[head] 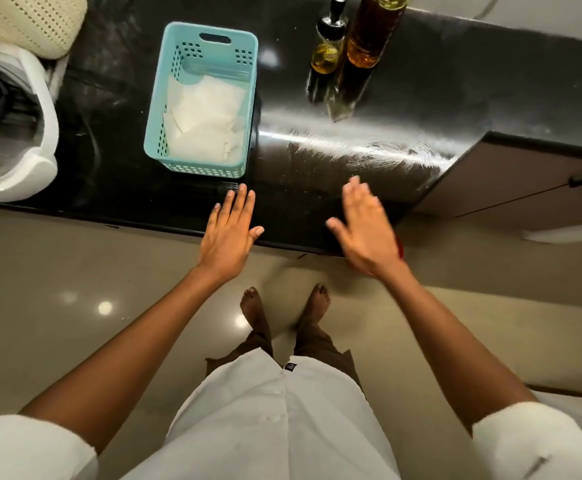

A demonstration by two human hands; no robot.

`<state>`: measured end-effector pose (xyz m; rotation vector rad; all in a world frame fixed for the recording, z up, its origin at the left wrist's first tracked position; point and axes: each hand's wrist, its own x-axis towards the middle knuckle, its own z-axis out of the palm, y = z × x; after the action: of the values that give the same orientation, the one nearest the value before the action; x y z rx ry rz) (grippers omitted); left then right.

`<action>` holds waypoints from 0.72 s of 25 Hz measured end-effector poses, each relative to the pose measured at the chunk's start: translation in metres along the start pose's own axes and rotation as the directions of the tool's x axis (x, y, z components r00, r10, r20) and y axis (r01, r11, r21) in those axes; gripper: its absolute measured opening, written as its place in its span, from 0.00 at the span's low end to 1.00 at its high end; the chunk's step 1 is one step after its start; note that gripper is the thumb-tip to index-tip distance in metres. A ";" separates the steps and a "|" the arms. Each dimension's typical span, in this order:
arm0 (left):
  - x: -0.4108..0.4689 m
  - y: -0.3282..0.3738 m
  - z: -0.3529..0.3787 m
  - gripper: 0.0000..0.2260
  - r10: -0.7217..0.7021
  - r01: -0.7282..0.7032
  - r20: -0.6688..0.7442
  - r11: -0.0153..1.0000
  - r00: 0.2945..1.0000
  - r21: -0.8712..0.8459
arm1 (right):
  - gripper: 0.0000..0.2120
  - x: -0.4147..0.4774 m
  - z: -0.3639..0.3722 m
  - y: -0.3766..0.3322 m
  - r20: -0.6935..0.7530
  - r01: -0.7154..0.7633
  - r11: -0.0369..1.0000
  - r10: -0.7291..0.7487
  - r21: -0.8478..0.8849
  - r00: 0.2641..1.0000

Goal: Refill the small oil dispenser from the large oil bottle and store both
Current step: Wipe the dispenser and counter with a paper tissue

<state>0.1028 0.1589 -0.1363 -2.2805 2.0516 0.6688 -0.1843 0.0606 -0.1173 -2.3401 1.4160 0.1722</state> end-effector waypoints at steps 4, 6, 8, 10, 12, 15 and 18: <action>0.001 -0.001 0.001 0.32 -0.006 0.006 0.001 1.000 1.000 0.011 | 0.45 0.058 -0.042 0.058 -0.103 -0.388 0.912 0.402 0.130 0.910; 0.001 -0.004 0.003 0.32 -0.006 0.006 0.005 1.000 1.000 0.003 | 0.46 0.086 -0.043 0.027 -0.115 -0.385 0.904 0.409 0.184 0.905; -0.001 -0.005 0.006 0.32 0.011 -0.011 -0.006 1.000 1.000 -0.014 | 0.46 0.093 -0.027 -0.022 -0.112 -0.237 0.953 0.261 0.191 0.959; -0.002 -0.008 0.009 0.32 0.027 -0.027 -0.033 1.000 0.999 -0.013 | 0.44 0.072 0.002 -0.075 -0.094 -0.065 0.989 0.078 0.135 0.993; -0.003 -0.009 0.011 0.32 0.036 -0.035 -0.044 0.999 0.998 0.010 | 0.43 0.029 0.027 -0.105 -0.053 0.061 0.995 -0.057 0.084 0.997; -0.003 -0.008 0.013 0.31 0.029 -0.028 -0.048 1.000 0.998 0.013 | 0.42 -0.020 0.037 -0.080 0.005 0.147 0.987 -0.147 0.058 0.989; -0.003 -0.007 0.014 0.31 0.015 -0.014 -0.051 1.000 0.999 0.014 | 0.43 -0.029 0.017 -0.007 -0.023 -0.049 0.998 0.050 0.044 0.998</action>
<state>0.1048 0.1663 -0.1501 -2.3011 2.0894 0.6016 -0.1898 0.0940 -0.1222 -2.2804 1.4755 0.1262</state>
